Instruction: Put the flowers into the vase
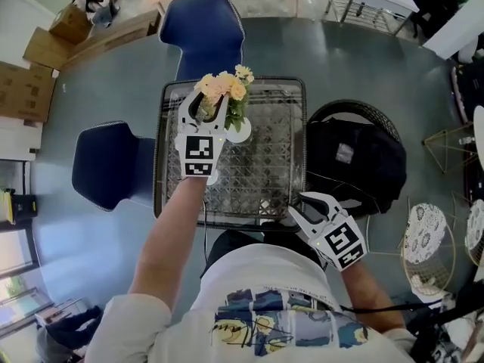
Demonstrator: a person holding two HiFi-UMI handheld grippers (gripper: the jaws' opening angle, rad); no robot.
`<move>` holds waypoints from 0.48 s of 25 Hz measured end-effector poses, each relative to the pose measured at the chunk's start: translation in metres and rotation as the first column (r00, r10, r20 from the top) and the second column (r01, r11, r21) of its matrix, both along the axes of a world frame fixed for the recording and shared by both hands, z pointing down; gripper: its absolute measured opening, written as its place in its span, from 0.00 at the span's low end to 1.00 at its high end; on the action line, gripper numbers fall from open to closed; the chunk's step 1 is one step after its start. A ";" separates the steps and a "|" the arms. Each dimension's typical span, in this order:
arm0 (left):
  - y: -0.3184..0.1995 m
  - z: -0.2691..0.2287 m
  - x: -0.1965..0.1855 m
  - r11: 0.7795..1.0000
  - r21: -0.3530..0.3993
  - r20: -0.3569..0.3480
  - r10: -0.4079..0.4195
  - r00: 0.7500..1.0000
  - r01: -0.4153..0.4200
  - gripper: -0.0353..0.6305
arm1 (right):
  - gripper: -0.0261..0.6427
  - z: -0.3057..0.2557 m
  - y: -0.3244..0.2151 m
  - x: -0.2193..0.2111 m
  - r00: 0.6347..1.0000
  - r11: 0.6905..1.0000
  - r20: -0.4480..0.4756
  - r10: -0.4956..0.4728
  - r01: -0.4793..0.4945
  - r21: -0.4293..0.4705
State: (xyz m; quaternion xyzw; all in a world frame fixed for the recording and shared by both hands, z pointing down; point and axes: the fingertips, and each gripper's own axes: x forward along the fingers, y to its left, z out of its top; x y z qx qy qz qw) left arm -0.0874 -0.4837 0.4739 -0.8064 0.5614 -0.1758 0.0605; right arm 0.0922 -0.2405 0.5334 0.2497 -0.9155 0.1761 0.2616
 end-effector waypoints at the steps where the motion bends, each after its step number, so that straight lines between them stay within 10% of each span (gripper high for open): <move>1: 0.001 0.009 0.001 1.000 -0.028 -0.005 0.010 1.000 -0.010 0.32 | 0.20 -0.001 -0.001 -0.001 1.000 1.000 0.003 -0.003 0.003 0.002; 12: 0.028 0.017 -0.008 0.995 -0.092 -0.032 0.039 0.999 -0.042 0.51 | 0.20 0.002 -0.002 -0.022 0.998 0.998 0.026 -0.058 0.058 0.003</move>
